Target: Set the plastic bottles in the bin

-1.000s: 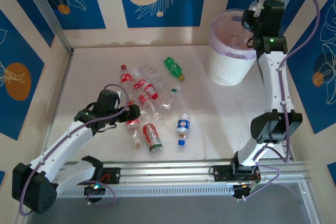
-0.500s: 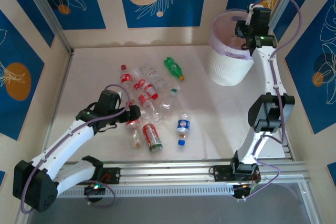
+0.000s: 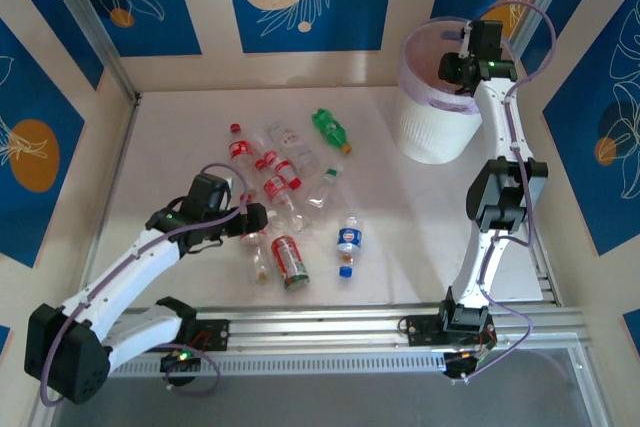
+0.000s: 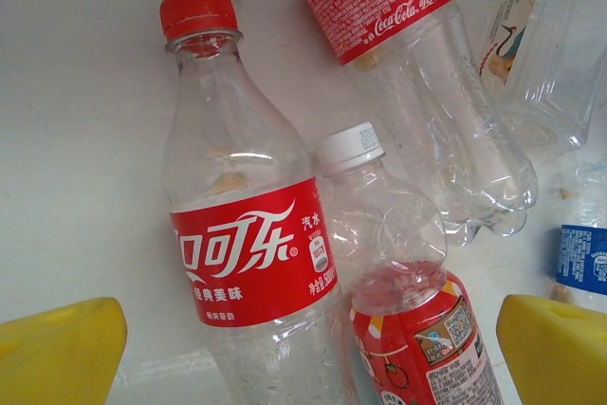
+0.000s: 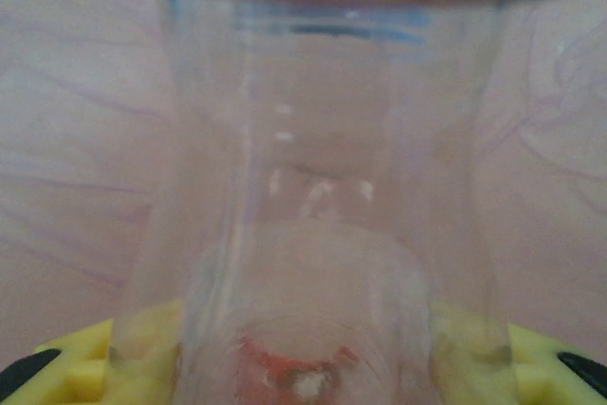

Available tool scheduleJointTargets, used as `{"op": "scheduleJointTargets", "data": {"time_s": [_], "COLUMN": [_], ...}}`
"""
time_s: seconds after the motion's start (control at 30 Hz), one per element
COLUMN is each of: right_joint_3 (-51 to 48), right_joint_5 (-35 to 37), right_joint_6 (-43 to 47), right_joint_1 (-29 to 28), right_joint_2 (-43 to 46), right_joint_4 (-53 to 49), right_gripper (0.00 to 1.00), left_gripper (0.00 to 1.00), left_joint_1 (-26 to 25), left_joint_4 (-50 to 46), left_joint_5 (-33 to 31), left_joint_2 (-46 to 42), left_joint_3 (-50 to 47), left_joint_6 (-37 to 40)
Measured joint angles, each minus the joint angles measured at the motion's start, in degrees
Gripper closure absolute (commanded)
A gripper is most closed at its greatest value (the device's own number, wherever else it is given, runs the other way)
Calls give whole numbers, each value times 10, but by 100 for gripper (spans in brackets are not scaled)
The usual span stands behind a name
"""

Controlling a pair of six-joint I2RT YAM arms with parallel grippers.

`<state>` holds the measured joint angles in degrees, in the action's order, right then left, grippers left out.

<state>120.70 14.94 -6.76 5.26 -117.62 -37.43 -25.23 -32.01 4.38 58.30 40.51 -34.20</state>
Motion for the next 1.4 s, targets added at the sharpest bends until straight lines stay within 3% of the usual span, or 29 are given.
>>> {"op": "scheduleJointTargets", "data": {"time_s": [0.17,0.47,0.87,1.0,1.4], "right_joint_3": [9,30,62,96,126], "right_joint_5": [-7,-19,-20,-19,-19], "right_joint_6": [-6,-17,-19,-19,-11], "right_joint_1": [6,12,14,14,11], "right_joint_2": [-27,-53,-75,-75,-28], "right_joint_4": [-21,-44,-72,-85,-109], "right_gripper": [46,24,11,1,1], "left_gripper": [0,0,0,0,0], "left_joint_1": [0,0,0,0,0], "left_joint_4": [0,0,-1,-1,-4], "left_joint_5": [0,0,0,0,0], "left_joint_2": [0,0,0,0,9], "left_joint_3": [-4,-9,-13,-13,-13], "left_joint_6": [0,0,0,0,2]}}
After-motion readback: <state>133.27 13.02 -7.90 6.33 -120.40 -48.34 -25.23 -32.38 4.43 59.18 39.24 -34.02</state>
